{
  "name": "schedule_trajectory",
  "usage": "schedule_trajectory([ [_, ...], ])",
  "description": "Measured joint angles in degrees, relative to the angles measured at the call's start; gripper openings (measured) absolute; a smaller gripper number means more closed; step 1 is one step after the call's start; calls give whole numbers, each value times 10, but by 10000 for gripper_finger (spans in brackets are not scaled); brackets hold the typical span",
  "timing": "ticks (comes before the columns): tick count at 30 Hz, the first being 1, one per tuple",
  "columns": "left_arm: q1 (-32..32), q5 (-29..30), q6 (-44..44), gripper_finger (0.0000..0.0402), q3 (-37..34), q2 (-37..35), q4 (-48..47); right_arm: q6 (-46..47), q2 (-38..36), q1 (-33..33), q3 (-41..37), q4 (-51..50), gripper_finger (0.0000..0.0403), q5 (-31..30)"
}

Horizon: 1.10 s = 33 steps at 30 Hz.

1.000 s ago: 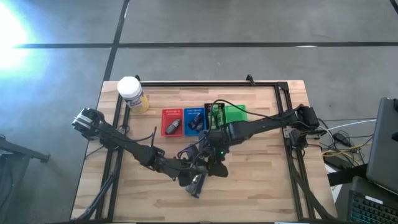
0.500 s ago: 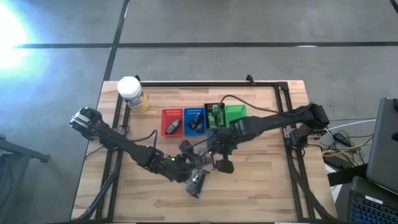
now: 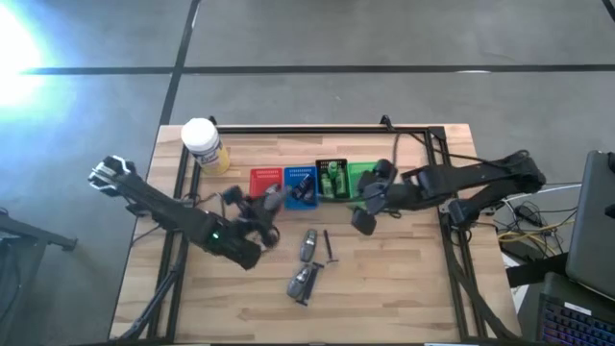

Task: Pick & Place Travel size toiletries
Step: Put the gray deodorant into the red bin

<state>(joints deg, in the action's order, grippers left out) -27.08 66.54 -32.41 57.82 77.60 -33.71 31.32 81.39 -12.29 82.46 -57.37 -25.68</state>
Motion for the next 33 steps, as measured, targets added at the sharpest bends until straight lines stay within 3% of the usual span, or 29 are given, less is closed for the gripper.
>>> schedule_trajectory([
  [3,12,1,-117,207,0,-43,-56,25,-29,-4,-17,-8,335,0],
  [8,46,-18,-144,207,0,-76,-64,68,-68,-5,-66,-8,321,0],
  [14,163,-184,-190,207,-22,-46,-103,127,-92,-5,-125,-8,313,0],
  [18,219,-205,-167,207,-62,-22,-77,152,-94,-6,-147,-7,319,1],
  [23,267,-308,-163,207,-107,8,-33,169,-93,-10,-162,-4,335,20],
  [27,273,-292,-162,214,-125,25,-3,180,-93,-18,-164,-3,349,22],
  [33,273,-276,-157,278,-129,44,27,175,-92,-21,-171,31,361,69],
])
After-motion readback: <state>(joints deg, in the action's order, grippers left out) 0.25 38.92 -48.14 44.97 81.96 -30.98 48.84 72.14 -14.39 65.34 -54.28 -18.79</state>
